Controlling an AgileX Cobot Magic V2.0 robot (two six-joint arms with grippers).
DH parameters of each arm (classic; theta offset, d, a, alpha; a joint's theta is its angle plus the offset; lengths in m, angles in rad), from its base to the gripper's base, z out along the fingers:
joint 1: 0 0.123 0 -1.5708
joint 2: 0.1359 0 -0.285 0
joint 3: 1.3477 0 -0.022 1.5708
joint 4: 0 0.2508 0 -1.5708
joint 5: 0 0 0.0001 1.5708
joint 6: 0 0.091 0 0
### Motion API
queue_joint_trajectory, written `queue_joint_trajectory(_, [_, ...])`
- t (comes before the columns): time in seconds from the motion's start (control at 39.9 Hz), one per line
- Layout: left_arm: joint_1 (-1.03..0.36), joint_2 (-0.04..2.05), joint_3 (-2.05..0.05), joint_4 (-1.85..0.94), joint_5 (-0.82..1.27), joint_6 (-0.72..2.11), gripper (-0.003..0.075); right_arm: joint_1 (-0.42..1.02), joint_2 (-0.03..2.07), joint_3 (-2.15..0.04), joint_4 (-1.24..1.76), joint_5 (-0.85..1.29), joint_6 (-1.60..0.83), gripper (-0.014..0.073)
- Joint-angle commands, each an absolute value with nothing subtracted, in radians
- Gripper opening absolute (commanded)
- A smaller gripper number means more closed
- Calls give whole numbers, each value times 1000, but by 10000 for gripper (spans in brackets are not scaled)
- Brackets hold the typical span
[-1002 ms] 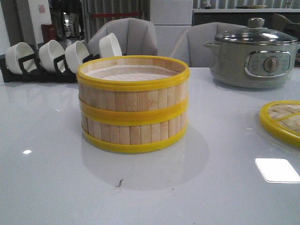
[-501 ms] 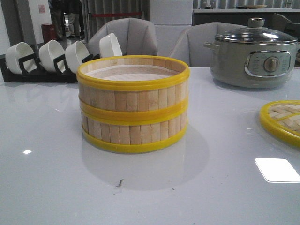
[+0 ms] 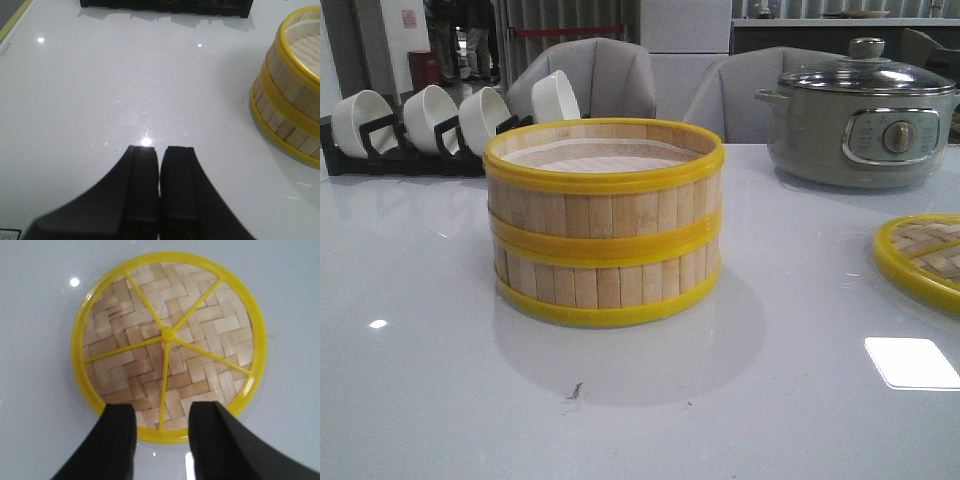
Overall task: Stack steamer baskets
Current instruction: 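Move the right gripper over the woven bamboo lid, then lower the right gripper and pinch the lid's center knob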
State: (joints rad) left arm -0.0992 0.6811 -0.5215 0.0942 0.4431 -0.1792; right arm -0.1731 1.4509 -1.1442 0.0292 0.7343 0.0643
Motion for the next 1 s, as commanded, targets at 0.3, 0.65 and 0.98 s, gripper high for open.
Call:
queue_joint_trajectory(0.3, [-99,678,-550,88,365,-184,85,-190,1639,-1304,15,704,52,371])
queue_joint_trajectory(0.65, [-99,678,-550,88,365,-184,84,-190,1773,-1409,15,728,52,371])
queue_joint_trajectory(0.98, [-99,678,-550,88,365,-184,84,-193,1830,-1436,15,756,52,371])
